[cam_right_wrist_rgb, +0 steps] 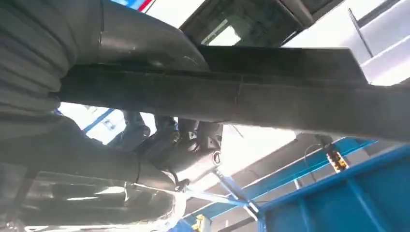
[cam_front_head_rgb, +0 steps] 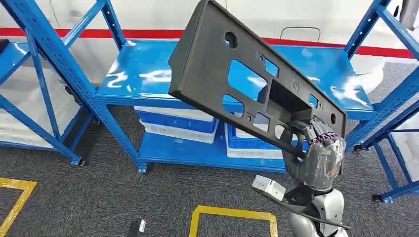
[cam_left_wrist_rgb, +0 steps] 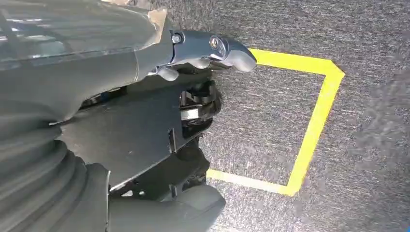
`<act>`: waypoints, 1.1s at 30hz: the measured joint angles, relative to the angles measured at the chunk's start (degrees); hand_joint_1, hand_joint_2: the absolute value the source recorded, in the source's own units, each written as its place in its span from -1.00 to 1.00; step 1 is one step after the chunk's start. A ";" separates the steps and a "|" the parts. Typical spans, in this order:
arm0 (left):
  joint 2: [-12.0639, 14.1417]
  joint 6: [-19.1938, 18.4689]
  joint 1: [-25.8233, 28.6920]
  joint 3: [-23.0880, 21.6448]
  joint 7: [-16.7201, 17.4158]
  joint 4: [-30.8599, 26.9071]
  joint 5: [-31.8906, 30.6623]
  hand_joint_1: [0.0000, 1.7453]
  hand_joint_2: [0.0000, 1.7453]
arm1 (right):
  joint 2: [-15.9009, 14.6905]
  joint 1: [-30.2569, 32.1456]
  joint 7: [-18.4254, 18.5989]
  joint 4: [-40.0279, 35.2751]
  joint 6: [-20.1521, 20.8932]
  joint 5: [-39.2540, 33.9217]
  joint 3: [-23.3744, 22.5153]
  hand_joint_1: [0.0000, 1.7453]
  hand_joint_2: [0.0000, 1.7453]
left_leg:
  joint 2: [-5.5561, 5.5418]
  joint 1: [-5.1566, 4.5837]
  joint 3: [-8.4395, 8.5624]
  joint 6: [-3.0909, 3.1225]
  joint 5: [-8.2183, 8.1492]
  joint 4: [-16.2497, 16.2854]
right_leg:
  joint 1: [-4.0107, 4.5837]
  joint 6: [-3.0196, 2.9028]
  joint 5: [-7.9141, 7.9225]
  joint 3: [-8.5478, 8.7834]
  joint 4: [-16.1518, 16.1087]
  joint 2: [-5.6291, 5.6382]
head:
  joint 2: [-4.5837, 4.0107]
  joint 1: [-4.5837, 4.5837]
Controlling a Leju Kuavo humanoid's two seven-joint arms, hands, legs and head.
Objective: Take the parts from the cabinet and place them on the table.
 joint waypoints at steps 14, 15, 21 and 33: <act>-0.15 0.92 0.70 1.22 -0.90 -0.04 -0.02 -1.00 1.00 | 0.48 0.02 -0.48 0.90 0.04 -2.19 0.79 1.00 1.00 | 0.14 1.11 6.82 1.16 0.02 -4.56 | 0.37 2.79 2.32 -3.57 0.86 -0.23 | 0.00 0.00; -0.22 0.92 0.71 1.38 -0.96 -0.04 0.00 -1.00 1.00 | 0.42 -0.03 -0.50 1.03 0.04 -2.45 0.79 1.00 1.00 | 0.08 0.81 6.49 1.71 0.51 -4.73 | 0.36 2.41 0.55 -4.47 2.53 -0.20 | 0.00 0.06; -0.31 0.07 1.12 1.70 -1.09 -0.04 -0.70 -1.00 1.00 | 0.22 0.06 -0.68 1.84 0.00 -3.34 0.94 1.00 1.00 | 0.36 0.31 3.16 2.31 2.87 -4.55 | 0.50 3.14 -5.18 -7.17 15.49 -0.13 | 0.00 0.35; -0.70 0.07 1.46 1.88 -1.55 -0.11 -1.42 -1.00 1.00 | 0.33 0.19 -1.11 2.01 0.04 -3.13 0.98 1.00 1.00 | -0.02 0.81 -3.44 -1.76 -6.78 9.94 | 0.44 -0.82 1.20 -0.82 -0.83 -0.23 | 0.00 0.09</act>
